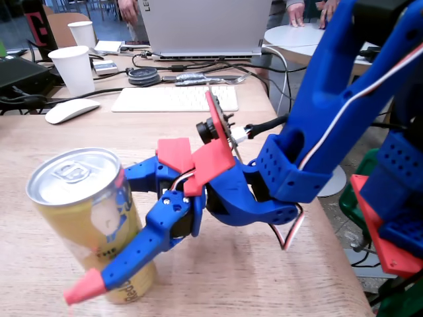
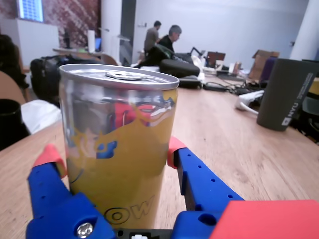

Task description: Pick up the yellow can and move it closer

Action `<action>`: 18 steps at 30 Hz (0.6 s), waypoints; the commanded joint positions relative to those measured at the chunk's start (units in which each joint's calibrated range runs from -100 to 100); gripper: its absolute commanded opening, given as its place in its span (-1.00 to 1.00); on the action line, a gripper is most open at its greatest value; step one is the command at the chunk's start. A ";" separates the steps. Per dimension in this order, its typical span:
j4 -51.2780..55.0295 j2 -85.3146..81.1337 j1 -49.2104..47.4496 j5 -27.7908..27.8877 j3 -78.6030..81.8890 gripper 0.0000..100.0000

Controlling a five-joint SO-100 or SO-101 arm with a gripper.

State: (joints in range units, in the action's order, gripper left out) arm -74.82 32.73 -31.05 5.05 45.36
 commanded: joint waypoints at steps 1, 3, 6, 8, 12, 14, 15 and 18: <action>-0.38 -0.31 0.42 0.24 -2.36 -0.29; -0.38 -0.31 0.25 0.24 -2.36 -0.39; -0.96 -0.31 0.25 0.24 -1.70 -0.51; -1.12 -0.31 0.25 0.24 -1.61 -0.55; -1.12 -0.31 0.25 0.24 -1.51 -0.55; -0.79 -0.31 0.25 0.24 -1.61 -0.55; -1.12 -0.31 0.25 0.24 -1.51 -0.55; -0.55 -0.91 0.25 0.20 -1.51 -0.55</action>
State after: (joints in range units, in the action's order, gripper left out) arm -75.07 32.73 -31.14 5.05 45.27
